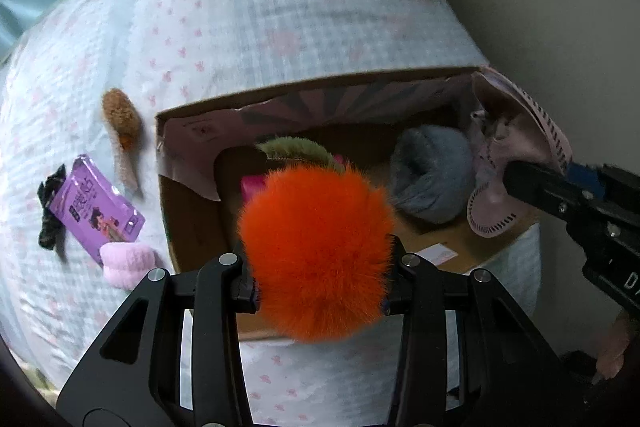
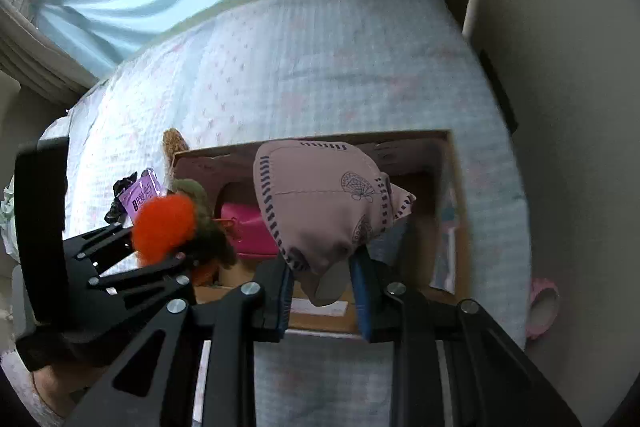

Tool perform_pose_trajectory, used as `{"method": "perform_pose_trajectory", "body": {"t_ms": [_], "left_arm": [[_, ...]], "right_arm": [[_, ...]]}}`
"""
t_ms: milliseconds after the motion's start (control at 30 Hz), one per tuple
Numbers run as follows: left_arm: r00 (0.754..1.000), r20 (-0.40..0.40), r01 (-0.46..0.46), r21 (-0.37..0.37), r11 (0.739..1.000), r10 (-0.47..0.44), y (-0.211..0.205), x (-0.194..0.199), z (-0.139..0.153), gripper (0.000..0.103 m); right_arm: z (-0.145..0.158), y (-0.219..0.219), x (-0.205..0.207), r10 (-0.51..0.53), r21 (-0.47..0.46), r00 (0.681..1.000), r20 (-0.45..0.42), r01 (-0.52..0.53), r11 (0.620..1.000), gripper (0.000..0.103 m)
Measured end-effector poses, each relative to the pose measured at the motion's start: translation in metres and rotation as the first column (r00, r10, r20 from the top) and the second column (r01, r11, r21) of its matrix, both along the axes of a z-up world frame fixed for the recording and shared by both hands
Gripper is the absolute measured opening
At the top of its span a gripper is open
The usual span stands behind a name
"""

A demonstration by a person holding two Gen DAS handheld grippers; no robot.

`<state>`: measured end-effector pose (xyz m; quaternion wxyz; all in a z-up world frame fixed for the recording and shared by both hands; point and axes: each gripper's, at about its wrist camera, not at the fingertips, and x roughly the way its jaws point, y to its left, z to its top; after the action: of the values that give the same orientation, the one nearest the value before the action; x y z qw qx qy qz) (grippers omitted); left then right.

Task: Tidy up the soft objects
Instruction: 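Open both tools to drop the orange ball and pink mask into the box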

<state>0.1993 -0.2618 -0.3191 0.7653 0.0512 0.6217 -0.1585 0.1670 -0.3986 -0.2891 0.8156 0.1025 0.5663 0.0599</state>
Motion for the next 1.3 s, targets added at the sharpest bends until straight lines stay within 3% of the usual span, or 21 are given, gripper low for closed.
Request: {"method": "perform_pose_trajectory", "body": {"t_ms": [167, 200, 233, 267, 300, 333, 367, 467, 700, 900, 1100, 1300], "left_arm": [[0.999, -0.040, 0.030, 0.013, 0.999, -0.029, -0.002, 0.018, -0.017, 0.036], [0.998, -0.042, 0.041, 0.018, 0.999, -0.041, 0.000, 0.022, -0.022, 0.040], [0.997, -0.042, 0.059, 0.035, 0.998, -0.058, -0.002, 0.022, -0.023, 0.056], [0.996, -0.048, 0.071, 0.046, 0.996, -0.069, -0.002, 0.023, -0.026, 0.069], [0.996, -0.051, 0.081, 0.056, 0.995, -0.078, -0.002, 0.023, -0.027, 0.097], [0.995, -0.043, 0.093, 0.065, 0.994, -0.090, -0.002, 0.021, -0.028, 0.103], [0.994, -0.040, 0.103, 0.066, 0.992, -0.101, -0.001, 0.019, -0.028, 0.103], [0.991, -0.045, 0.129, 0.076, 0.989, -0.126, 0.003, 0.013, -0.028, 0.103], [0.996, -0.024, 0.087, 0.055, 0.995, -0.086, 0.018, 0.001, -0.015, 0.103], [0.997, 0.026, 0.068, 0.069, 0.995, -0.070, 0.032, -0.015, 0.009, 0.103], [0.988, 0.128, 0.076, 0.071, 0.995, -0.085, 0.041, -0.035, 0.063, 0.103], [0.967, 0.254, 0.025, 0.030, 0.999, -0.032, 0.060, -0.060, 0.136, 0.103]], "right_arm": [[-0.023, 0.004, 0.017, 0.017, 0.038, 0.998, -0.059, -0.015, 0.999, 0.025], [-0.026, 0.005, 0.021, 0.023, 0.044, 0.997, -0.070, -0.020, 0.999, 0.028], [-0.030, 0.006, 0.025, 0.029, 0.055, 0.996, -0.084, -0.024, 0.998, 0.037], [-0.034, 0.006, 0.029, 0.027, 0.062, 0.995, -0.092, -0.021, 0.998, 0.058], [-0.035, 0.006, 0.031, 0.025, 0.070, 0.995, -0.093, -0.019, 0.997, 0.073], [-0.038, 0.006, 0.035, 0.025, 0.086, 0.995, -0.092, -0.017, 0.996, 0.099], [-0.040, 0.005, 0.036, 0.016, 0.104, 0.996, -0.088, -0.007, 0.995, 0.103], [-0.041, -0.005, 0.034, -0.033, 0.139, 0.998, -0.053, 0.040, 0.989, 0.103], [-0.038, -0.015, 0.023, -0.060, 0.110, 0.997, -0.049, 0.065, 0.992, 0.103], [-0.022, -0.014, 0.012, -0.056, 0.078, 0.998, 0.008, 0.055, 0.995, 0.103], [0.012, -0.005, -0.005, -0.025, 0.026, 0.997, 0.068, 0.023, 0.999, 0.103], [0.075, 0.018, -0.029, 0.026, -0.037, 0.990, 0.142, -0.021, 0.999, 0.103]]}}
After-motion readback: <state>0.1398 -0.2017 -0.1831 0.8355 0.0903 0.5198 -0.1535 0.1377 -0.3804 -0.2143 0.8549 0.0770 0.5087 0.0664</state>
